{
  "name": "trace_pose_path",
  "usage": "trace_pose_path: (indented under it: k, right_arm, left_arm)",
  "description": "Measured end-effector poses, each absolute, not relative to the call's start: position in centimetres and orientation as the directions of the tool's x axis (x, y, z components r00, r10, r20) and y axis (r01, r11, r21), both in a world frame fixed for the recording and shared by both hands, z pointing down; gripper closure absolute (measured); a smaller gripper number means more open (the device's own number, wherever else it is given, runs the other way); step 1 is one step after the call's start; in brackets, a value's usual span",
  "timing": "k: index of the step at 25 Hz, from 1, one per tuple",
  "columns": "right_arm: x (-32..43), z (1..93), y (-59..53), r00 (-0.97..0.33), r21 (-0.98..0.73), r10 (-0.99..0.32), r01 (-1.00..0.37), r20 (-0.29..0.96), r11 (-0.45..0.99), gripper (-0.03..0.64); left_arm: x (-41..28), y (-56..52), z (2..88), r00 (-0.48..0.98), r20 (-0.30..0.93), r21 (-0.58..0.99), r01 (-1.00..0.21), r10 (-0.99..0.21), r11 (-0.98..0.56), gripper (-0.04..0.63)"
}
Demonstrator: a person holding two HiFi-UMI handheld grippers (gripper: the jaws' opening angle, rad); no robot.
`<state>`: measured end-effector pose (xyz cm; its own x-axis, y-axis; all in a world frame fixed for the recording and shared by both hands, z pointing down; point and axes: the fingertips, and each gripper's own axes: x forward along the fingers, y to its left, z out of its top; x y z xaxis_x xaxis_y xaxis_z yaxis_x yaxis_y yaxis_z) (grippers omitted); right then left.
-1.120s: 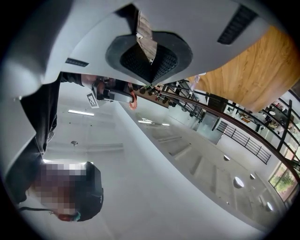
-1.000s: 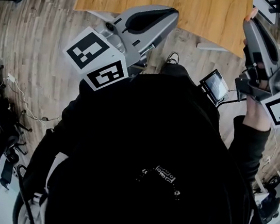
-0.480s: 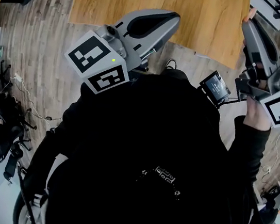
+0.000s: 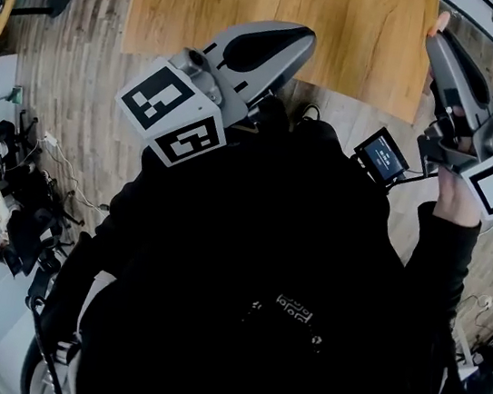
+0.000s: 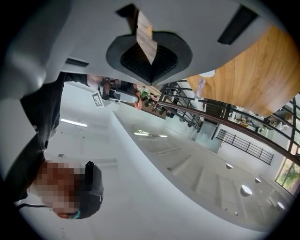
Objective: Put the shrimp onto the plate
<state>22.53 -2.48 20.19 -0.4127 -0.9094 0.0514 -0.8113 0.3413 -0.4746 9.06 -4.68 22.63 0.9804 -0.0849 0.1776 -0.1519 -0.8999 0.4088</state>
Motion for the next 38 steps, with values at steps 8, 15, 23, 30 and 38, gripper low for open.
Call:
trace_pose_path:
  k: [8,15,23,30,38]
  right_arm:
    - [25.8,18.2,0.2,-0.272,-0.466,-0.962,-0.853,0.009,0.236,0.554]
    - [29.8,15.8,3.9,-0.118,-0.448,-0.993,-0.888,0.010,0.101,0.554]
    - [29.9,15.7,1.6,-0.109,-0.443,-0.993,-0.893,0.036,0.082,0.554]
    - [27.9,16.9,-5.6,-0.155,-0.429,-0.985,-0.897,0.079,0.107,0.554]
    - [24.9,16.7,-13.0,-0.180,-0.407,-0.973,-0.907,0.144,0.107,0.554]
  left_arm:
    - [11.9,-4.8,20.5,0.985,0.169,0.368,-0.027,0.038,-0.929,0.592]
    - [13.5,-5.1,20.0,0.977,0.152,0.380,0.082,0.149,-0.922,0.592]
    - [15.2,-6.8,20.0,0.975,0.125,0.392,0.123,0.185,-0.912,0.592]
    - [13.4,-12.2,22.0,0.978,0.122,0.410,0.104,0.167,-0.906,0.592]
    - [11.5,-18.0,23.1,0.976,0.110,0.439,0.121,0.187,-0.890,0.592]
